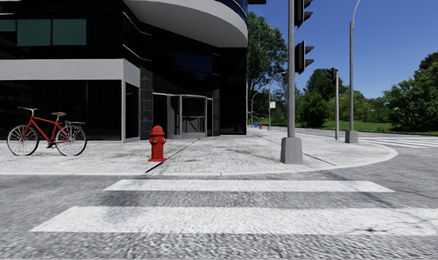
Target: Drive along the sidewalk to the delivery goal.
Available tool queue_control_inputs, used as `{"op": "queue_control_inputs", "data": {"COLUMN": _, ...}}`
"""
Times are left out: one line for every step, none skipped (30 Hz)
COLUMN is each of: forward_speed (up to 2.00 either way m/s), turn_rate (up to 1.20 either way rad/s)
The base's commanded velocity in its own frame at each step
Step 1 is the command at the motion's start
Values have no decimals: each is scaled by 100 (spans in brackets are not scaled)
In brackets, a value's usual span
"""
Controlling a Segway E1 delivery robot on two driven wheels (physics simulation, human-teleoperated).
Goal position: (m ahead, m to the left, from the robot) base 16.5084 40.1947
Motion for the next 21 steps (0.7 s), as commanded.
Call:
{"op": "queue_control_inputs", "data": {"forward_speed": 200, "turn_rate": 0}}
{"op": "queue_control_inputs", "data": {"forward_speed": 200, "turn_rate": 0}}
{"op": "queue_control_inputs", "data": {"forward_speed": 200, "turn_rate": 0}}
{"op": "queue_control_inputs", "data": {"forward_speed": 200, "turn_rate": 0}}
{"op": "queue_control_inputs", "data": {"forward_speed": 200, "turn_rate": 0}}
{"op": "queue_control_inputs", "data": {"forward_speed": 200, "turn_rate": 0}}
{"op": "queue_control_inputs", "data": {"forward_speed": 200, "turn_rate": 0}}
{"op": "queue_control_inputs", "data": {"forward_speed": 200, "turn_rate": 0}}
{"op": "queue_control_inputs", "data": {"forward_speed": 200, "turn_rate": 0}}
{"op": "queue_control_inputs", "data": {"forward_speed": 200, "turn_rate": 0}}
{"op": "queue_control_inputs", "data": {"forward_speed": 200, "turn_rate": 0}}
{"op": "queue_control_inputs", "data": {"forward_speed": 200, "turn_rate": 0}}
{"op": "queue_control_inputs", "data": {"forward_speed": 200, "turn_rate": 0}}
{"op": "queue_control_inputs", "data": {"forward_speed": 200, "turn_rate": 0}}
{"op": "queue_control_inputs", "data": {"forward_speed": 200, "turn_rate": 0}}
{"op": "queue_control_inputs", "data": {"forward_speed": 200, "turn_rate": 0}}
{"op": "queue_control_inputs", "data": {"forward_speed": 200, "turn_rate": 0}}
{"op": "queue_control_inputs", "data": {"forward_speed": 200, "turn_rate": 0}}
{"op": "queue_control_inputs", "data": {"forward_speed": 200, "turn_rate": 0}}
{"op": "queue_control_inputs", "data": {"forward_speed": 200, "turn_rate": 0}}
{"op": "queue_control_inputs", "data": {"forward_speed": 200, "turn_rate": 0}}
